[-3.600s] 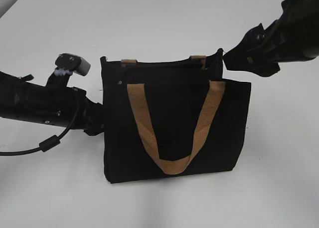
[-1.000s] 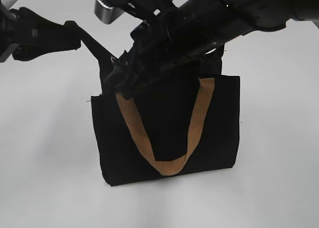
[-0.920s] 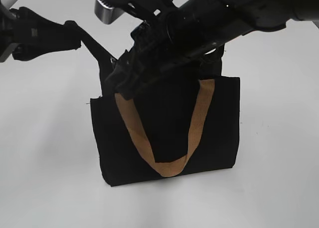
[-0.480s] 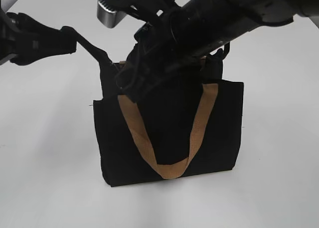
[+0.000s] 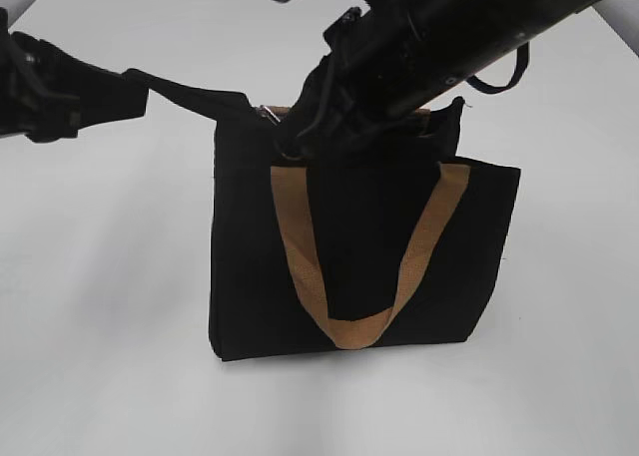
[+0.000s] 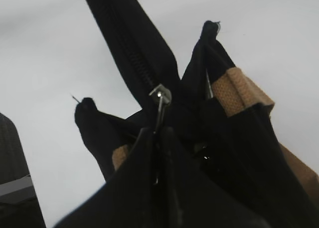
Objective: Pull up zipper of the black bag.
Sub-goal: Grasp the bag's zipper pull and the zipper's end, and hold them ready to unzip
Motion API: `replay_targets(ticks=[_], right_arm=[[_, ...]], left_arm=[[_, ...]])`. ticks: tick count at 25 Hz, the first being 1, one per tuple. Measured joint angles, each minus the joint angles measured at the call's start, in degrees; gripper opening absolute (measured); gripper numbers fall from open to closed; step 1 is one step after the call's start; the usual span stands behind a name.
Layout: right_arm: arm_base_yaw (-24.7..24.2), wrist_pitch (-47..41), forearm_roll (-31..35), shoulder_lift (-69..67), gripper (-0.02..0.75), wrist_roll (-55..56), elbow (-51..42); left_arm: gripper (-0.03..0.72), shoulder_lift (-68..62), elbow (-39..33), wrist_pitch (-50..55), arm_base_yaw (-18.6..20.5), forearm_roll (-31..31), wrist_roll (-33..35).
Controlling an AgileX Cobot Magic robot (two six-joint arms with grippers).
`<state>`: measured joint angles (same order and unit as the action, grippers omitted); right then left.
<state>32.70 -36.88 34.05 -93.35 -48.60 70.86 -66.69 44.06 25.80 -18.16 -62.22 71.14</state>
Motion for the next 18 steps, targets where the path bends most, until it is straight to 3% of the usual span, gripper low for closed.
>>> replay_targets(ticks=[10, 18], right_arm=[[-1.92, -6.25, 1.35, 1.1, 0.002, 1.06, 0.22], [-5.83, -9.66, 1.31, 4.01, 0.002, 1.54, 0.16]], left_arm=[[0.029, -0.07, 0.0, -1.62, -0.29, 1.58, 0.05], [0.029, -0.07, 0.0, -0.43, 2.03, 1.33, 0.12]])
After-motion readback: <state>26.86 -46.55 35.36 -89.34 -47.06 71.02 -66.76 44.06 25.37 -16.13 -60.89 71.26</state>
